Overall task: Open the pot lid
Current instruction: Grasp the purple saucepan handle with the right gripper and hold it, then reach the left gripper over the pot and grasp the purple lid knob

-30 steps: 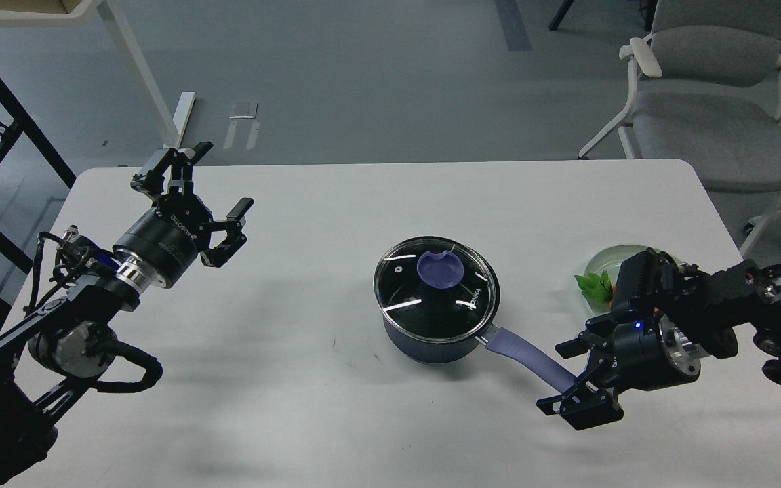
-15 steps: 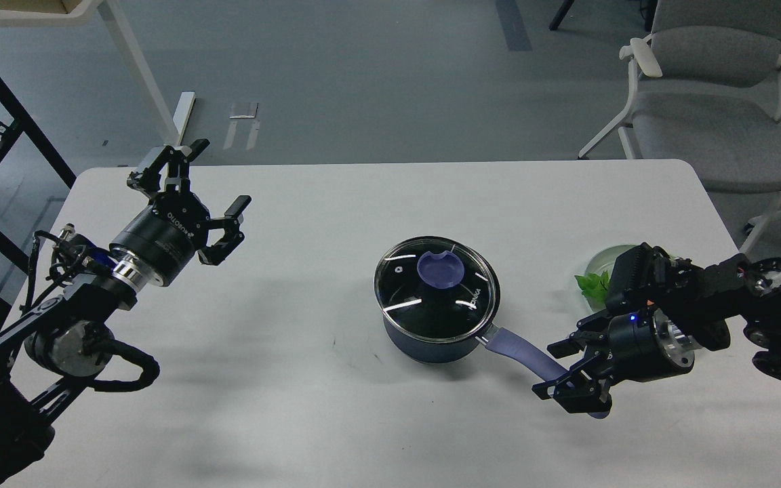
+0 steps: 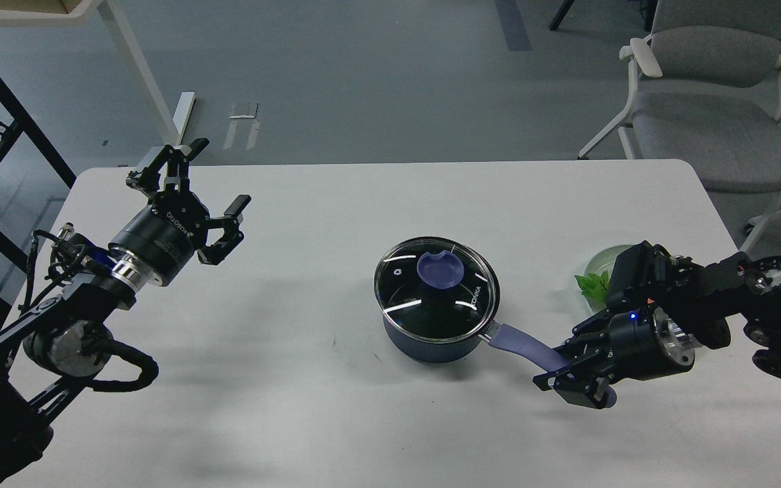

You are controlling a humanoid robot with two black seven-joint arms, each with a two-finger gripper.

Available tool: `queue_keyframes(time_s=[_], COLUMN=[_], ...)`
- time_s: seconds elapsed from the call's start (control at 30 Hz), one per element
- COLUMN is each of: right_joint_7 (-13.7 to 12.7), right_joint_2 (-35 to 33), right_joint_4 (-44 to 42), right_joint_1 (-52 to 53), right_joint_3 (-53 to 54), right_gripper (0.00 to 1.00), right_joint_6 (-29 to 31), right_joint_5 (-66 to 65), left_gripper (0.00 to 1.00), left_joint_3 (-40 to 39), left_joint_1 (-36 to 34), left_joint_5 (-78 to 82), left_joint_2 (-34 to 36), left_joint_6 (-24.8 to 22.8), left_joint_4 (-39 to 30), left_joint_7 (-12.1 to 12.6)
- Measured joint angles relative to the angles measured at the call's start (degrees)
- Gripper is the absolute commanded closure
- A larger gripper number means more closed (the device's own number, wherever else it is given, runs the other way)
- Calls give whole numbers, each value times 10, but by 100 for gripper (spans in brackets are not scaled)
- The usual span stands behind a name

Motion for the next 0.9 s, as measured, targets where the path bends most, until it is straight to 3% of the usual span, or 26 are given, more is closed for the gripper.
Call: queue_keyframes(time_s=[0.47, 0.6, 0.77, 0.9], right_joint_7=[0, 0, 0, 0], right_joint_2=[-1, -1, -1, -1], right_joint_4=[0, 0, 0, 0], right_joint_1=[1, 1, -1, -1], right_joint_3=[0, 0, 0, 0], right_gripper=[70, 70, 70, 70], right_joint_6=[0, 0, 0, 0], right_joint_5=[0, 0, 0, 0], left_gripper=[1, 1, 1, 1], left_joint_3=[10, 12, 19, 51], left_joint_1=[-21, -50, -102, -154], left_joint_5=[74, 164, 369, 547], left_joint_2=[19, 19, 15, 13], left_joint_6=[-11, -21, -90, -114], left_joint_4=[0, 0, -2, -39], left_joint_7=[0, -1, -34, -60])
